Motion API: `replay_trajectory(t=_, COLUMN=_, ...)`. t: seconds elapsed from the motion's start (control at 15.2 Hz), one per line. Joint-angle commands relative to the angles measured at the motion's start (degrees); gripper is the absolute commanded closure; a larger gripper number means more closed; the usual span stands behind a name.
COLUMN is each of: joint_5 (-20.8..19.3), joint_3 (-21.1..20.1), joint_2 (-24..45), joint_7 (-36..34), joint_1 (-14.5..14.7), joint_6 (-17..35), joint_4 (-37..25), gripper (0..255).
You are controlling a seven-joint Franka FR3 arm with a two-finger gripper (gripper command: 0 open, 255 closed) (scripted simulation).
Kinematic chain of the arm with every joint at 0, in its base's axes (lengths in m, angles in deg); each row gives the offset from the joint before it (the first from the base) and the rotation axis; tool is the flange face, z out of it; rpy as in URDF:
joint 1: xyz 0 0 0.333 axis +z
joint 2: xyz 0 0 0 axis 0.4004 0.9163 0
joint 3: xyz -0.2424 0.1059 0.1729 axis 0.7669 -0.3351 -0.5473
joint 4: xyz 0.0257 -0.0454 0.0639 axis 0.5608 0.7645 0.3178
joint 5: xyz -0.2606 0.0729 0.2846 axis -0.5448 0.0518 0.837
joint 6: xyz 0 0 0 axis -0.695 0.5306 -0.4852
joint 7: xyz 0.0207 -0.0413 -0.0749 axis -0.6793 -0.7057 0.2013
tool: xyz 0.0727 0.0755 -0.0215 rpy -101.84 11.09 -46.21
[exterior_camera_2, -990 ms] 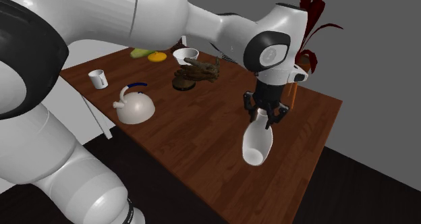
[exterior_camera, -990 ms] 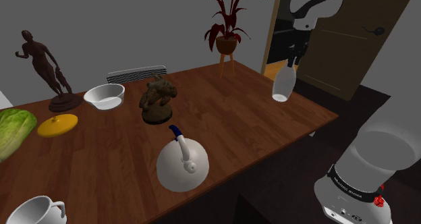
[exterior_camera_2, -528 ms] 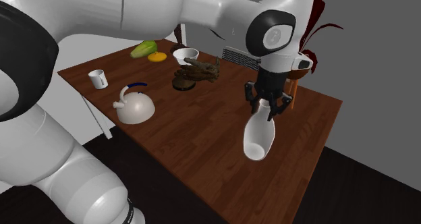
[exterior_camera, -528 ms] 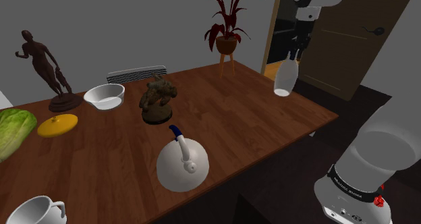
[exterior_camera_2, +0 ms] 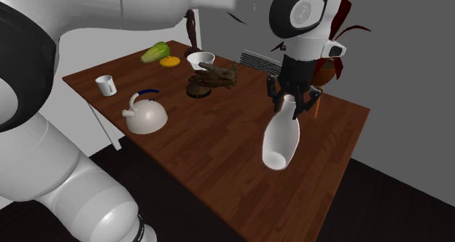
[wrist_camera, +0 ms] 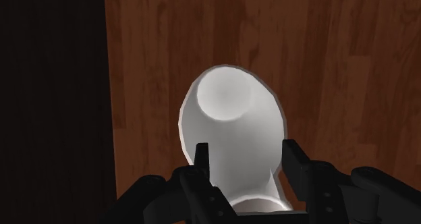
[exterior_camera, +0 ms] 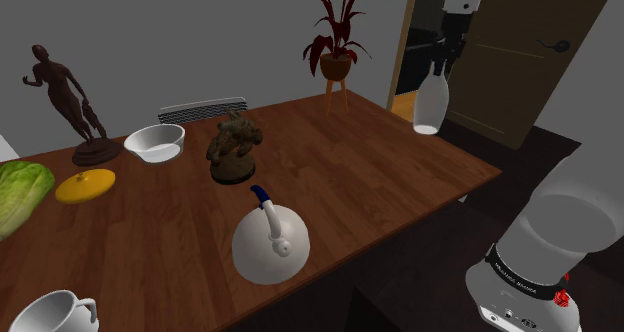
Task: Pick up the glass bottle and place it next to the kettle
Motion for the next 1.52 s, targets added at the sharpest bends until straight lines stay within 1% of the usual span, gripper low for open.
replay_trajectory(t=0.0, joint_5=0.02, joint_3=-0.09, joint_2=-0.02, joint_7=-0.02, joint_1=0.06, joint_6=-1.47, joint_4=-1.46, gripper=255)
replay_trajectory(t=0.79, joint_5=0.76, joint_3=-0.10, joint_2=1.39, joint_7=0.62, joint_1=0.23, joint_6=-10.87, joint_4=-12.12, gripper=255)
replay_trajectory(t=1.45, joint_5=2.19, joint_3=0.47, joint_2=4.46, joint_7=1.84, joint_1=0.06, joint_6=-19.17, joint_4=-23.13, gripper=255)
